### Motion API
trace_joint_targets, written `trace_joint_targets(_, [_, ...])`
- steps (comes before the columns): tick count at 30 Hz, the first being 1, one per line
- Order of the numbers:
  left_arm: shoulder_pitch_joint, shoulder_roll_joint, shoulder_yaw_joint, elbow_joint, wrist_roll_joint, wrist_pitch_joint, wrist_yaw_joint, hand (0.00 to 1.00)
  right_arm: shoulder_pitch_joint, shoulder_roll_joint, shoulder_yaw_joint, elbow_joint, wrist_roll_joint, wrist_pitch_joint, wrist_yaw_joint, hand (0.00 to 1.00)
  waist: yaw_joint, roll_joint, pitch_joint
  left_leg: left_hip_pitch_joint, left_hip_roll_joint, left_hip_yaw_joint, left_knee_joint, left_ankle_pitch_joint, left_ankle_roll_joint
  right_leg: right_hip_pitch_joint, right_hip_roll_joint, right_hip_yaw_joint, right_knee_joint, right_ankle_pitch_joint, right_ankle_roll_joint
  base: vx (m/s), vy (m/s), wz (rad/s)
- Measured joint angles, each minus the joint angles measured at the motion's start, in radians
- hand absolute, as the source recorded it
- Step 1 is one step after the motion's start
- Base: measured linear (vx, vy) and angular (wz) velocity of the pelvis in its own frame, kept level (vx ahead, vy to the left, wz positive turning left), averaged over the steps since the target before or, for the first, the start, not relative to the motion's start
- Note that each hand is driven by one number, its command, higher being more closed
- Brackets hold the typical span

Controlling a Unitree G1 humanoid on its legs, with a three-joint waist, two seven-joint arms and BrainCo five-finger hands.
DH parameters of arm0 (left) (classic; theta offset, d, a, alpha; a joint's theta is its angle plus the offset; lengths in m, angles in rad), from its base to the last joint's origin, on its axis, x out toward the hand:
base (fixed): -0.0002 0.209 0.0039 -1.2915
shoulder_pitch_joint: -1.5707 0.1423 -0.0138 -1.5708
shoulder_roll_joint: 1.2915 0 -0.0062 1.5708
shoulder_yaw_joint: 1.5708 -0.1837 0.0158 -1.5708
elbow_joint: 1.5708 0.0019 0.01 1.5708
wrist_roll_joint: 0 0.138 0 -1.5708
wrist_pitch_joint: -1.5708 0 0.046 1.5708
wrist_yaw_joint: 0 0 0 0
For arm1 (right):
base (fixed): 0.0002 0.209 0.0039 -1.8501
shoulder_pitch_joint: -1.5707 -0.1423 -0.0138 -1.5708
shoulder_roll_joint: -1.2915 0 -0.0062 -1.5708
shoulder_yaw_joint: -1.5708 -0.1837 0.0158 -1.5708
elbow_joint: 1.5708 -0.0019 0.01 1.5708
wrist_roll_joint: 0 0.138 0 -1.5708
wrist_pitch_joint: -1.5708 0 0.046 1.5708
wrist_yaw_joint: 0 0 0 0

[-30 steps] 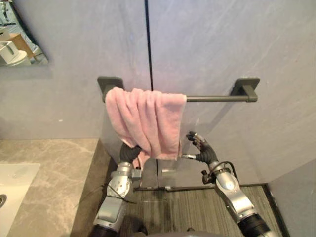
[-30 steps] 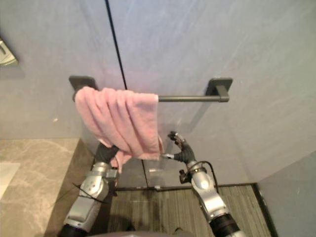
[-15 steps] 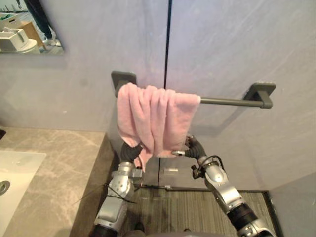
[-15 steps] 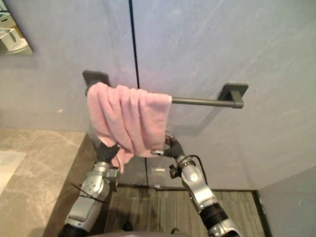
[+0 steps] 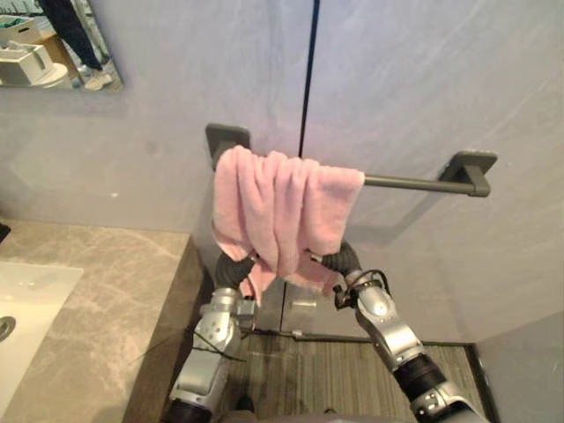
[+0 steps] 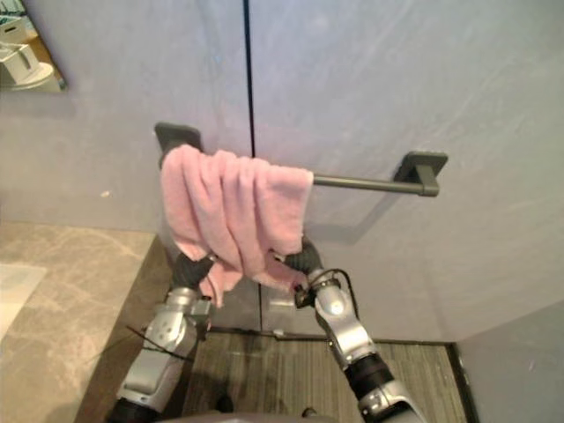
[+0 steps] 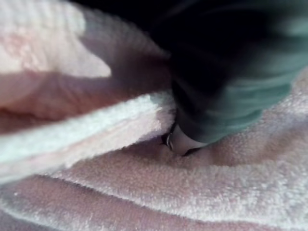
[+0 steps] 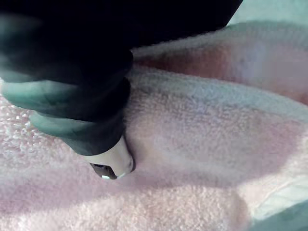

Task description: Organize washtable

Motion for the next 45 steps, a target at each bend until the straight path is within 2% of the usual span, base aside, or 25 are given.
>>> trace_joint_targets(7, [0.001, -0.039, 0.041, -0.048, 0.000, 0.000, -0.001, 1.00, 0.061, 0.018, -0.093, -0.058, -0.009, -0.001, -0.017, 1.00, -0.004, 0.001, 0.001, 0.031, -0.001, 0.013, -0.017, 0.000, 0.000, 0.013, -0.001, 0.009, 0.005, -0.001, 0.000, -0.02, 0.000, -0.04])
trace_joint_targets(18, [0.009, -0.077, 0.038, -0.089, 0.000, -0.001, -0.024, 1.00, 0.147, 0.056, -0.191, -0.173, -0.028, -0.005, -0.023, 1.00, -0.009, 0.012, 0.008, 0.050, -0.004, 0.026, -0.032, 0.000, 0.000, 0.013, -0.003, 0.020, 0.004, -0.004, 0.006, -0.01, -0.002, -0.03])
trace_joint_targets(22, [0.015, -0.084, 0.035, -0.096, -0.002, -0.001, -0.041, 1.00, 0.176, 0.060, -0.197, -0.210, -0.047, -0.005, -0.034, 1.00, -0.011, 0.016, 0.011, 0.052, -0.005, 0.026, -0.032, -0.001, 0.000, 0.013, -0.004, 0.020, 0.004, -0.006, 0.008, 0.00, 0.000, 0.00])
trace_joint_targets(28, [0.017, -0.087, 0.028, -0.096, -0.008, -0.001, -0.064, 1.00, 0.182, 0.080, -0.231, -0.212, -0.048, -0.007, -0.043, 1.00, -0.031, 0.024, 0.015, 0.054, -0.005, 0.028, -0.032, -0.001, 0.000, 0.013, -0.004, 0.022, 0.004, -0.006, 0.009, -0.01, -0.003, 0.00])
trace_joint_targets(38, [0.027, -0.097, -0.005, -0.096, -0.012, 0.002, -0.068, 1.00, 0.234, 0.084, -0.269, -0.248, -0.048, -0.017, -0.044, 1.00, -0.045, 0.039, 0.022, 0.054, -0.005, 0.028, -0.032, -0.001, 0.000, 0.014, -0.004, 0.022, 0.004, -0.006, 0.009, 0.00, 0.000, 0.00])
trace_joint_targets(45, [0.036, -0.100, -0.010, -0.092, -0.018, 0.008, -0.091, 1.00, 0.250, 0.085, -0.299, -0.244, -0.048, -0.021, -0.044, 1.00, -0.058, 0.058, 0.021, 0.055, -0.005, 0.028, -0.032, -0.001, 0.000, 0.015, -0.004, 0.022, 0.004, -0.007, 0.010, 0.00, 0.000, 0.00])
